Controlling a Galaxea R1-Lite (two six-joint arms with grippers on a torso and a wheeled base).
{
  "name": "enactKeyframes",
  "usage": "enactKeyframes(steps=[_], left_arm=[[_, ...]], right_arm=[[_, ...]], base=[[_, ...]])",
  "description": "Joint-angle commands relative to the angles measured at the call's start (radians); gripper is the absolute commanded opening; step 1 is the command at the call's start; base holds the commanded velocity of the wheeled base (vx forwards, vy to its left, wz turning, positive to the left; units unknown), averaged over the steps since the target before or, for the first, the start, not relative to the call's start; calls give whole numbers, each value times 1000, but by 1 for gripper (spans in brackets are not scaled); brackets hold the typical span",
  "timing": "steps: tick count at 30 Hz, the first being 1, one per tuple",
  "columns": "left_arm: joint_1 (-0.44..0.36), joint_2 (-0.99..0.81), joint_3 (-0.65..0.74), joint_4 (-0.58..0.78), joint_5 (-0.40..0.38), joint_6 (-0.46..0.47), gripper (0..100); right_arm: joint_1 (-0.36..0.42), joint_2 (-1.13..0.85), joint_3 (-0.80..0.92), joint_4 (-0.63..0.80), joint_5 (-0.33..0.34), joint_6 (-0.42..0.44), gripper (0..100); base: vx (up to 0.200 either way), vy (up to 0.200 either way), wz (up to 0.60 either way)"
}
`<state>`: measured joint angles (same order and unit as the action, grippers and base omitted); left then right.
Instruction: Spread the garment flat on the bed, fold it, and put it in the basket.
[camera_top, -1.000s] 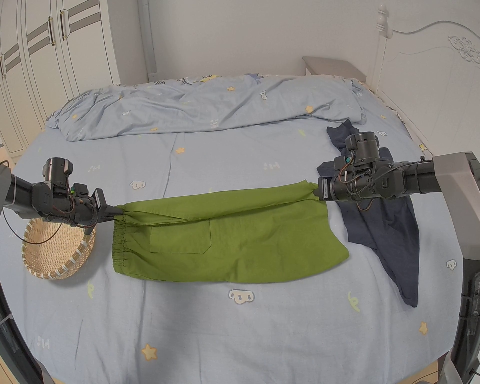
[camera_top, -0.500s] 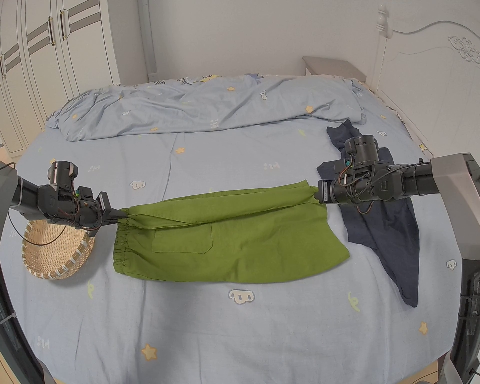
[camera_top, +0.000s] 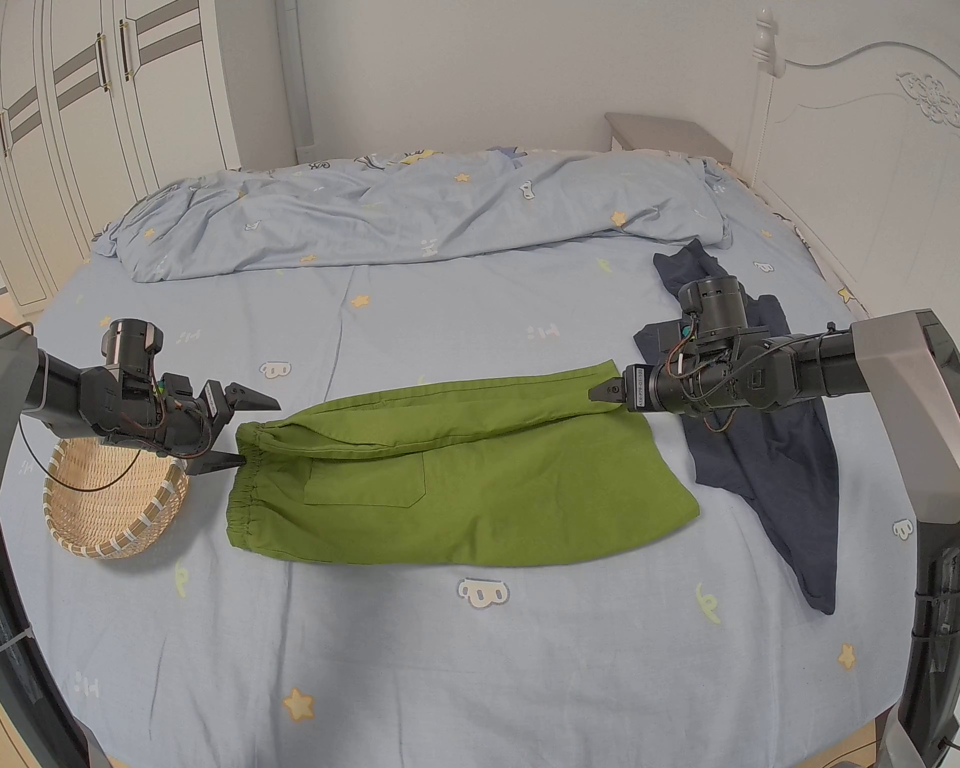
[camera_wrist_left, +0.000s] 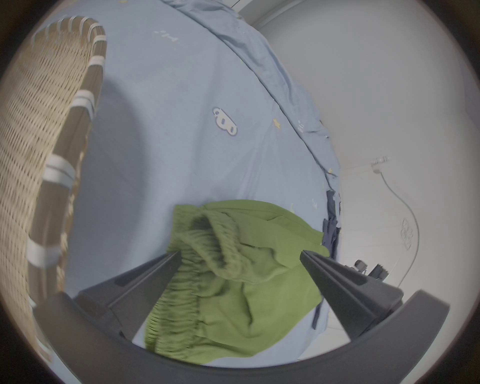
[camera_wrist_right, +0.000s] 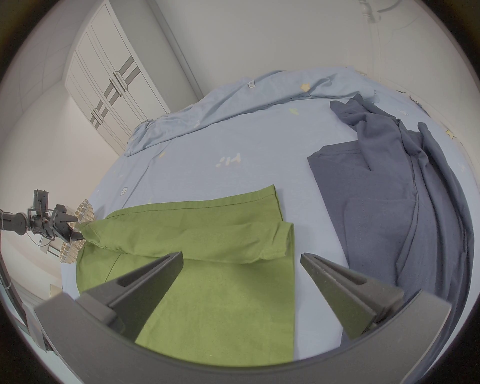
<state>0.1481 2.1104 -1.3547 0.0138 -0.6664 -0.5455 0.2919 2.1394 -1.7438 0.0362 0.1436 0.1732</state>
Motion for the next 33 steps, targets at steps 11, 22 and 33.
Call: enactKeyframes(steps=[11, 22, 33], left_arm=[[-28, 39, -112, -12, -19, -109, 100], [-2, 146, -294, -12, 2, -168, 100], [7, 169, -307, -8, 2, -157, 100]], right_arm=[[6, -9, 61, -50, 2, 31, 100], [-16, -157, 288, -171, 5, 83, 100], [-60, -234, 362, -240, 10, 94, 100]], base=[[0, 0, 0], [0, 0, 0], [0, 0, 0]])
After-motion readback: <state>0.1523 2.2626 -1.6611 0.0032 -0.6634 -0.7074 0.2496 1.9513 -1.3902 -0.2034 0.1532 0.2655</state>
